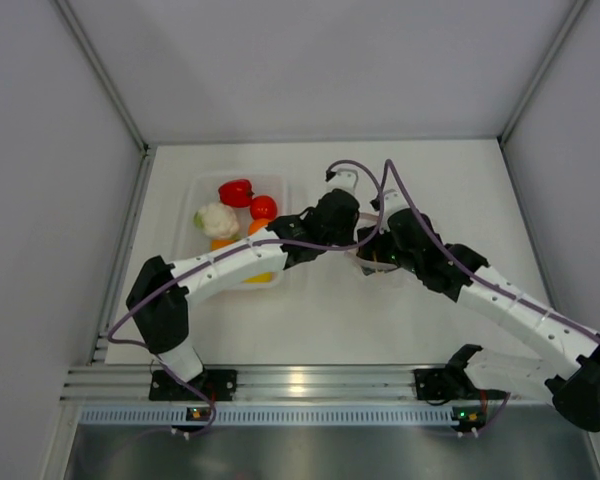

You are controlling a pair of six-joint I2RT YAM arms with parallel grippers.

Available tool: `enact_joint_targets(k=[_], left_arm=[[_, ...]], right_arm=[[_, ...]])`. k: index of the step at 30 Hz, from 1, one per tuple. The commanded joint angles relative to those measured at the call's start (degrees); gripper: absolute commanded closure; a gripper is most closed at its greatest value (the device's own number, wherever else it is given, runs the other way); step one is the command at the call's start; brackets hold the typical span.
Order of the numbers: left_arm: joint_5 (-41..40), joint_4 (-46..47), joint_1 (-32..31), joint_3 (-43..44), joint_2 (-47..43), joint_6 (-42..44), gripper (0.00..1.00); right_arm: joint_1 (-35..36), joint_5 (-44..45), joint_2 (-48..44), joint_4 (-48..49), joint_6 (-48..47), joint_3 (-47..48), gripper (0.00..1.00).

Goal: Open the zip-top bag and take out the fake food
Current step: Pick up the fake fruit from the zipper food storage bag.

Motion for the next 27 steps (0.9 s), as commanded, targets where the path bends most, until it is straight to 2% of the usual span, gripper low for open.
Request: enact_joint_targets(k=[1, 6, 11, 16, 21, 27], left_arm=[[-3.18, -1.35, 1.02, -1.10, -1.30, -0.32, 1.00], [-4.23, -1.35, 1.54, -1.80, -2.09, -2.87, 1.00], [-1.34, -1.17, 1.90, -2.85, -5.51, -4.72, 1.00], [-0.53, -1.26, 0.15, -3.03, -9.55, -2.88, 1.00], [-0.63, -1.17, -3.19, -5.92, -13.25, -0.86, 1.00], [-0.54, -1.17, -7.67, -6.81, -13.60, 1.16, 1.00]], right_arm=[[0.89, -2.10, -3.97, 5.15, -0.42, 2.86, 0.97], [0.80, -3.43, -4.93, 7.69, 0.90, 1.63, 0.98], [0.98, -6.16, -3.36, 9.37, 1.08, 1.01, 1.00], [3.35, 3.31, 1.83, 6.21, 2.47, 4.17, 1.00], [3.61, 12.62, 1.84, 4.27, 7.13, 8.22, 1.00], [3.61, 16.08, 2.52, 7.61, 11.10, 9.44, 1.00]])
